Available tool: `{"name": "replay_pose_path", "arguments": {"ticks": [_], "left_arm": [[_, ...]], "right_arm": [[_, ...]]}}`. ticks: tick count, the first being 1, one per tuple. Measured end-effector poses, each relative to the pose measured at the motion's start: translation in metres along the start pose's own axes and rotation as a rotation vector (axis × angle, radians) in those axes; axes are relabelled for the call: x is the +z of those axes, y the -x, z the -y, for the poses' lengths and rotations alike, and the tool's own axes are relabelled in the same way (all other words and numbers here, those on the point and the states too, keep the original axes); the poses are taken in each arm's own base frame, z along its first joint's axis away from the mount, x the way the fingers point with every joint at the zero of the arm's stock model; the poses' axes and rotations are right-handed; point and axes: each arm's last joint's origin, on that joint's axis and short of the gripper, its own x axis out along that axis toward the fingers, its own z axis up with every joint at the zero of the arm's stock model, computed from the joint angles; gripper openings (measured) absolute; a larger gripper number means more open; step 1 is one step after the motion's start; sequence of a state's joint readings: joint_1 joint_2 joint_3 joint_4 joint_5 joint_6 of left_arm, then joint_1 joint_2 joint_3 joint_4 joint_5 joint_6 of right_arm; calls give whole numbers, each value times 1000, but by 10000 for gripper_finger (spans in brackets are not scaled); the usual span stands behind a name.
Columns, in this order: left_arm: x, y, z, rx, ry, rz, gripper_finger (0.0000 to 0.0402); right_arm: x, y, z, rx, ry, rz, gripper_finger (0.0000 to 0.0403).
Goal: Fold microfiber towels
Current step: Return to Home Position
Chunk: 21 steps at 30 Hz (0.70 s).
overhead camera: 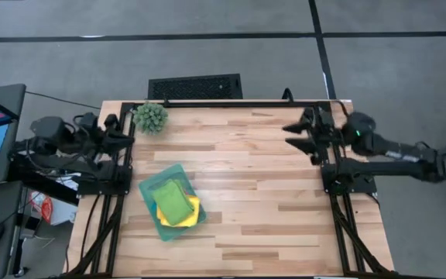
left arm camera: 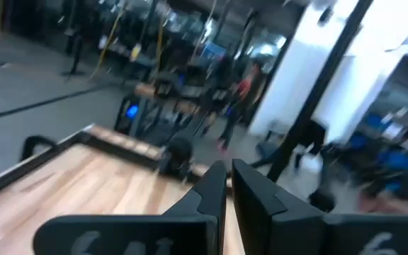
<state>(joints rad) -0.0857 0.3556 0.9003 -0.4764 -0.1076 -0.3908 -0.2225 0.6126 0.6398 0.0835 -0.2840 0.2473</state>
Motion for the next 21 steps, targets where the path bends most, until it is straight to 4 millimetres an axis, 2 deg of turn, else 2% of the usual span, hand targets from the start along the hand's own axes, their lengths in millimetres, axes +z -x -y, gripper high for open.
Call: {"name": "replay_pose_path", "arguments": {"ticks": [4,8,11,14,16,20,21], "left_arm": [[-26,13,-11,-89,40,56,16],[-71,6,-28,-98,123,41,16],[-101,0,-39,-149,149,78,16],[-130,-16,-48,-185,174,57,16],[-143,-24,-51,-230,184,66,16],[-181,-34,-65,-228,223,54,16],[-184,-34,-67,-222,237,55,16]], "right_arm": [[-45,34,5,15,-82,98,244],[-79,53,6,39,-138,171,244],[-96,64,7,39,-137,240,244],[-111,67,9,41,-133,265,244],[-119,65,11,45,-130,262,244],[-128,62,13,30,-135,238,244],[-129,62,13,30,-125,229,244]]}}
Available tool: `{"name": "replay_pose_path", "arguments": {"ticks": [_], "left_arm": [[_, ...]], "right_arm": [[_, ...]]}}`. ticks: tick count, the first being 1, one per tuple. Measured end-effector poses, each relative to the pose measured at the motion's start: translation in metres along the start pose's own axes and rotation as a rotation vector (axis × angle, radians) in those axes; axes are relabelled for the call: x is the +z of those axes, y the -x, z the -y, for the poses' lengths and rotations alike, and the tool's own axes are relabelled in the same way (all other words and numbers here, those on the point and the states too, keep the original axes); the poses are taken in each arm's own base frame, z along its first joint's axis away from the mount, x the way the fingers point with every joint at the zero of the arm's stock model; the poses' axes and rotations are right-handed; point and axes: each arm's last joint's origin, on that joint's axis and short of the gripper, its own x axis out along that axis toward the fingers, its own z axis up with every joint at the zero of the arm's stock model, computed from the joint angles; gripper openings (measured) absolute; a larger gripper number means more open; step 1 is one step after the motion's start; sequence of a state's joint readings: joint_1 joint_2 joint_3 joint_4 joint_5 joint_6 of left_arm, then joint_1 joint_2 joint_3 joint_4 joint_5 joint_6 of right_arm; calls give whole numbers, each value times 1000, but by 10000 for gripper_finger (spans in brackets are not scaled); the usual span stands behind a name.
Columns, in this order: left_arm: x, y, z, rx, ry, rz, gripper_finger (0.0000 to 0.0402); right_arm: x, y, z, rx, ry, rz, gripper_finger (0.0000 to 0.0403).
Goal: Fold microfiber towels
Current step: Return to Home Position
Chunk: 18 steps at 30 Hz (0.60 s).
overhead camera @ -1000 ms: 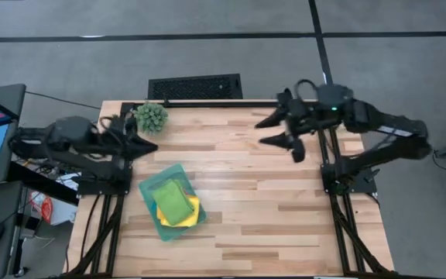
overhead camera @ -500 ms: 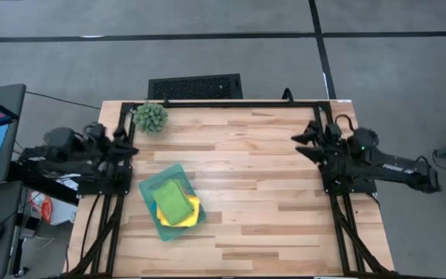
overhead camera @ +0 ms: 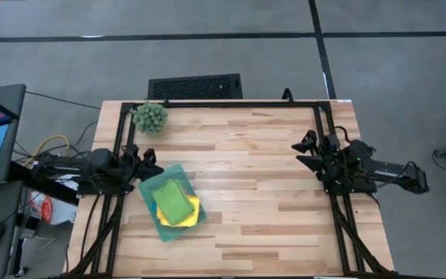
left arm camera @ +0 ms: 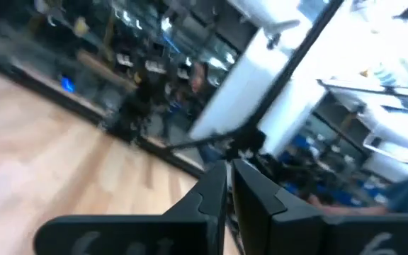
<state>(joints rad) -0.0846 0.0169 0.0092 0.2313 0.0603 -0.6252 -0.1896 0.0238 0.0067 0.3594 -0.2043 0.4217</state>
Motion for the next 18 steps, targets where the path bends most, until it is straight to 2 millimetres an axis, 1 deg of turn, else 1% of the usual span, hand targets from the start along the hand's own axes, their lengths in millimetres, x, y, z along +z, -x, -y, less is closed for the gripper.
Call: {"name": "replay_pose_path", "arguments": {"ticks": [1,4,7,11,14,18], "left_arm": [[1,0,0,27,-6,6,16],[-6,1,-7,127,-37,-34,16],[-2,1,-6,132,-101,16,16],[-4,1,-7,145,-147,-6,16],[-7,1,-9,163,-173,-37,16],[-11,2,-12,193,-153,-86,16]], "right_arm": [[0,0,-1,9,18,5,244],[-1,0,-2,24,57,-8,244],[-5,-1,-3,32,80,-47,244],[-12,0,-1,18,96,-122,244],[-18,1,2,-29,83,-176,244],[-22,2,5,-75,74,-210,244]]}}
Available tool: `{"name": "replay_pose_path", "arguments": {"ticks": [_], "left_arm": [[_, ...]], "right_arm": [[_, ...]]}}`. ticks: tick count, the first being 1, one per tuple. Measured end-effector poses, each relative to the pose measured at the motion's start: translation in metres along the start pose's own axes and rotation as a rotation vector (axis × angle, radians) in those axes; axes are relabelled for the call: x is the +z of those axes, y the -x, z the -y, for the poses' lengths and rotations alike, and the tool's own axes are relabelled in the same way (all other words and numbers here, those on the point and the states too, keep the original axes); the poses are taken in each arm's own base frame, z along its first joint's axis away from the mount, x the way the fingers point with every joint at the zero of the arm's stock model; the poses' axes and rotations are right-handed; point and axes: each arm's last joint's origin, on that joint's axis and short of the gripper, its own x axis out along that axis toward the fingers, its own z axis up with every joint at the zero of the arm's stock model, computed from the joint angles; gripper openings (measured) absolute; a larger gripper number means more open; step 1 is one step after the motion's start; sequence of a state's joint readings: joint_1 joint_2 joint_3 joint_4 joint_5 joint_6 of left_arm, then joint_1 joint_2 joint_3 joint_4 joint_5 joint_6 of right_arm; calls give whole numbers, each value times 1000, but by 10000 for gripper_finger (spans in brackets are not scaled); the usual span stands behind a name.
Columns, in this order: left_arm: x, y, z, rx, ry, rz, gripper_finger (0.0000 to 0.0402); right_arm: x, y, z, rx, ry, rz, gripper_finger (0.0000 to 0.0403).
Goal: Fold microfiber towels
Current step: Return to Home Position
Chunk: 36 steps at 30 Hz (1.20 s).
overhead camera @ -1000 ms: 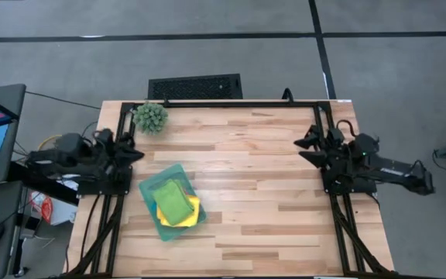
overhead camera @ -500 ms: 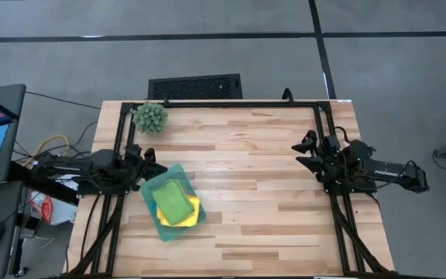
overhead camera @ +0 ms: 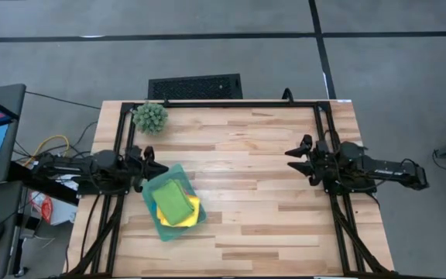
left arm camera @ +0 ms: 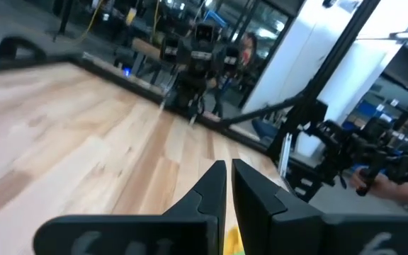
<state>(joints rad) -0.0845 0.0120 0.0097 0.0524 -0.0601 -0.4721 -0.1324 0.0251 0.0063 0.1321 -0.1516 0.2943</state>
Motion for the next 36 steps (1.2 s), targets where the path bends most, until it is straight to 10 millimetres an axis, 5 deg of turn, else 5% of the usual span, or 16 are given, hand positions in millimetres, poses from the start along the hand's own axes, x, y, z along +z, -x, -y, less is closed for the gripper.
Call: {"name": "replay_pose_path", "arguments": {"ticks": [36], "left_arm": [[-2,0,-1,9,20,-19,16]], "right_arm": [[-7,0,2,-21,-13,-72,244]]}}
